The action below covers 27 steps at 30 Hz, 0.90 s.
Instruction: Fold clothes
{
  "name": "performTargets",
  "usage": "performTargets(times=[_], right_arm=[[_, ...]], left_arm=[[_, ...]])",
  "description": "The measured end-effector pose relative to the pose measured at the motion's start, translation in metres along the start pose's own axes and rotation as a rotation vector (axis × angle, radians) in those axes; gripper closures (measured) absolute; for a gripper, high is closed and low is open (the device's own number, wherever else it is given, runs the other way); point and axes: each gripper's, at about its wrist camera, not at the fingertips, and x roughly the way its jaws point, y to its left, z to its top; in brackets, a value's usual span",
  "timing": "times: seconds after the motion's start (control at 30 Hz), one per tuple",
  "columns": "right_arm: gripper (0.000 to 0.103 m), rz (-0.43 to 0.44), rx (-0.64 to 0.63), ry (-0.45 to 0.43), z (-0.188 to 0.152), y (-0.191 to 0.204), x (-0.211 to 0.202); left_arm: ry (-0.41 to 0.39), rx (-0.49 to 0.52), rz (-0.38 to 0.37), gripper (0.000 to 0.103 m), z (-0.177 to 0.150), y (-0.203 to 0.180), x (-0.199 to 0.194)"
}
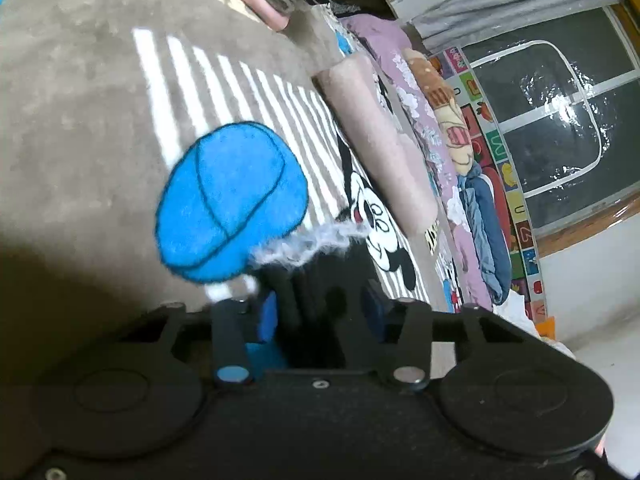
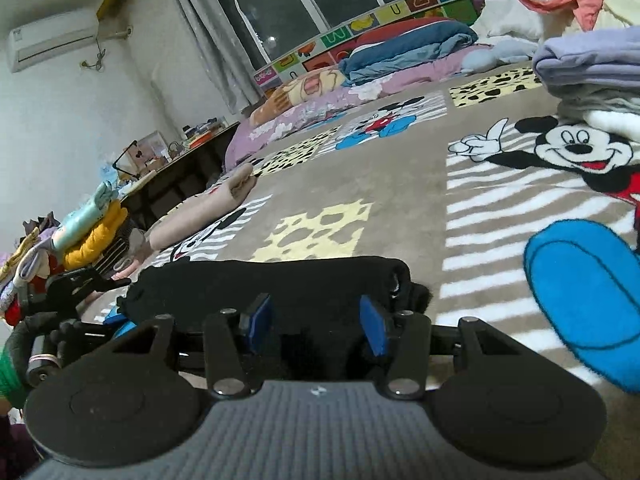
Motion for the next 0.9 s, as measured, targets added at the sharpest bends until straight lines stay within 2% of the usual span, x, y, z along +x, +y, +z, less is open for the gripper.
performTargets(times=[0.03, 0.1, 0.2, 0.37, 0.57, 0.7, 0.83, 0.9], right_arm=[[0.053, 0.005, 0.007, 0.000, 0.000, -0.001, 0.000], [0.053, 0.014, 0.021, 0.000, 0.001, -0.004, 0.001], [0.053, 0.024, 0.036, -0.001, 0.001, -0.007, 0.001], [0.053, 0.048, 0.080, -0.012, 0.002, -0.014, -0.002], [0.053, 0.097, 0.185, -0.048, 0.003, -0.031, -0.012], [0.049, 0.129, 0.255, -0.071, 0.003, -0.042, -0.018], [0.048, 0.153, 0.340, -0.111, 0.002, -0.059, -0.028], [0.044, 0.157, 0.363, -0.126, 0.002, -0.065, -0.033]], left_arm=[[-0.006, 0.007, -0.002, 0.064, 0.000, 0.000, 0.002], [-0.013, 0.018, 0.009, 0.076, -0.001, 0.000, 0.004], [-0.012, 0.030, 0.016, 0.087, 0.001, 0.000, 0.005], [-0.034, 0.151, -0.032, 0.090, 0.001, -0.027, -0.009], [-0.063, 0.421, -0.124, 0.090, -0.024, -0.088, -0.036], [-0.069, 0.580, -0.197, 0.090, -0.057, -0.130, -0.048], [-0.073, 0.769, -0.261, 0.090, -0.103, -0.164, -0.056], [-0.078, 0.847, -0.284, 0.090, -0.126, -0.175, -0.059]])
